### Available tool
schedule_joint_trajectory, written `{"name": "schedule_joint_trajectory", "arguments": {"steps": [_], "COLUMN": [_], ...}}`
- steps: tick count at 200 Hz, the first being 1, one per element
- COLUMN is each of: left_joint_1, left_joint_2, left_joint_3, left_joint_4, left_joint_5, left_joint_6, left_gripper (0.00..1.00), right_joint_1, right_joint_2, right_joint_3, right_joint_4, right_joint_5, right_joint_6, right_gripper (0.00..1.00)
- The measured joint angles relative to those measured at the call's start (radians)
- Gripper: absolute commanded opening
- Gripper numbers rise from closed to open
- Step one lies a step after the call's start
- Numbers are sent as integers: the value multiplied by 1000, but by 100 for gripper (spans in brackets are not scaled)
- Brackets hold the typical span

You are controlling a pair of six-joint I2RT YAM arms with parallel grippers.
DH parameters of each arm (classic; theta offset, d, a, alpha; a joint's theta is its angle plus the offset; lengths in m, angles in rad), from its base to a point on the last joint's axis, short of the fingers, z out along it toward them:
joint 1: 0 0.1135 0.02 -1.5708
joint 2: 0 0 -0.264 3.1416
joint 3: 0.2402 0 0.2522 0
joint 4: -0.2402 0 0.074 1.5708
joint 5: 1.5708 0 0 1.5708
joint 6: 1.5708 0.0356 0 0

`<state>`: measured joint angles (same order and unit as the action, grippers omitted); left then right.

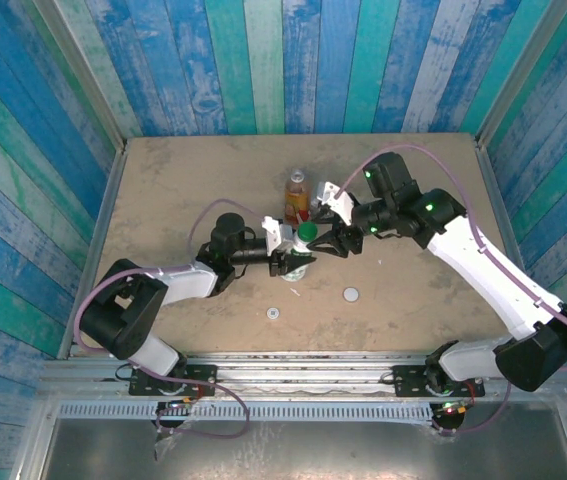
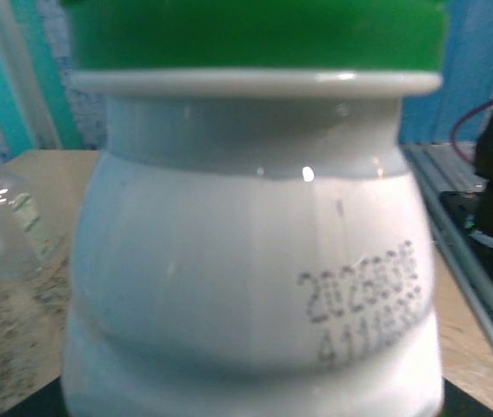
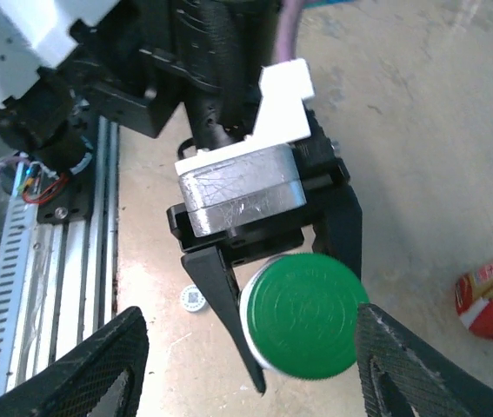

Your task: Screw on the bottle caps

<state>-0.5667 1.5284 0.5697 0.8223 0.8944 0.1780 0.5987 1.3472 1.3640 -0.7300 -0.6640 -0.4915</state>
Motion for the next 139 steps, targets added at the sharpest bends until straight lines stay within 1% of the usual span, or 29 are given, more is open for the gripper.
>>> {"name": "schedule_joint_trajectory", "arguments": {"steps": [16, 39, 73, 94, 122, 139], "left_joint_1": [0, 0, 2, 2, 2, 3], "left_joint_2": [0, 0, 0, 0, 0, 0], "left_joint_3": [1, 5, 8, 13, 22, 24], "left_joint_4": [-2, -8, -13, -20, -35, -46], "left_joint_5": [45, 81, 101, 108, 115, 115], "left_joint_6": [1, 1, 0, 0, 0, -1], "left_gripper": [50, 50, 50, 50, 50, 50], "right_joint_1": [-15, -26, -25, -26, -26, -26], "right_joint_2": [17, 54, 80, 89, 97, 104], "right_joint_3": [6, 19, 27, 34, 40, 46], "right_joint_4": [-10, -21, -39, -51, -61, -67], "right_joint_5": [-23, -36, -60, -81, -97, -98], "right_joint_6": [-29, -50, -67, -79, -100, -109], "right_gripper": [61, 59, 50, 48, 40, 30]}}
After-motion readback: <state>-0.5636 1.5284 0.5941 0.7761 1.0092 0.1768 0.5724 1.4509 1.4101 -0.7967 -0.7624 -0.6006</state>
